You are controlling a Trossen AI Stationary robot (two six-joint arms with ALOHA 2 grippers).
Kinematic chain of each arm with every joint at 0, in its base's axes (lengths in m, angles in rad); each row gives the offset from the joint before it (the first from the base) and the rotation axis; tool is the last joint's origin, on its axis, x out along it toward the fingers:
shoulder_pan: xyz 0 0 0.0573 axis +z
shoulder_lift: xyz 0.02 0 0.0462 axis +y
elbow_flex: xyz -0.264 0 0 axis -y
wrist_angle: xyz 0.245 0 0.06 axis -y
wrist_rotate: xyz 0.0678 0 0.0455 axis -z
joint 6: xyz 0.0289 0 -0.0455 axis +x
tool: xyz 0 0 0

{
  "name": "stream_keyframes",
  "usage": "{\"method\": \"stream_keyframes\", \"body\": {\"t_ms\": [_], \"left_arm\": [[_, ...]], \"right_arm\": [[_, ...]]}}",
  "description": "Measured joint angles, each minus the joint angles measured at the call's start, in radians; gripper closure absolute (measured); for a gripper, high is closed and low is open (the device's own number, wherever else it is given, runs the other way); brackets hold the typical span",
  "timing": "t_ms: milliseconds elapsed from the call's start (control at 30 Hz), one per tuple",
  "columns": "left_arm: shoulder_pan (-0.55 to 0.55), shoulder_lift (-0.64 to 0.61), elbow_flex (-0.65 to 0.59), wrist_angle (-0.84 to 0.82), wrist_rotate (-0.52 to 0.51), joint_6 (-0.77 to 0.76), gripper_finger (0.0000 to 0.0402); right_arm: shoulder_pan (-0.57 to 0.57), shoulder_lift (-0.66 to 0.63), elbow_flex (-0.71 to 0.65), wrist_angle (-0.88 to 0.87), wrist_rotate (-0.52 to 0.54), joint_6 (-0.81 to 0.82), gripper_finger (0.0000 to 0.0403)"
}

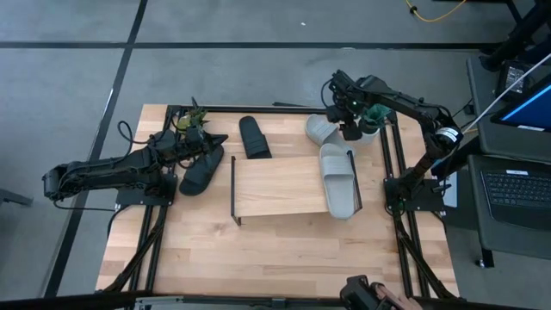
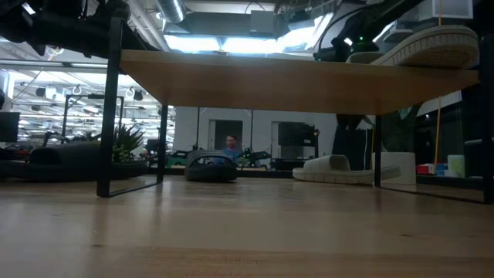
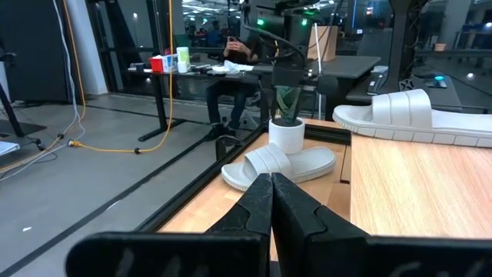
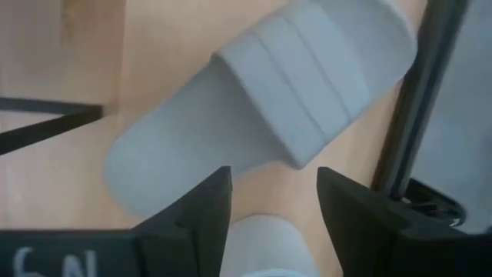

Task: Pick and place slides into the shelf
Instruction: Put the top gray slide on the shelf

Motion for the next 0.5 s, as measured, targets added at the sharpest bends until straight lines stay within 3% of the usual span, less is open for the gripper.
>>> {"method": "stream_keyframes", "body": {"t_ms": [500], "left_arm": [[0.000,0.000,0.000,0.000,0.000,0.000,0.0401]], "right_arm": [[0.000,0.000,-0.054,0.051,-0.003,-0.052,0.0211]]}}
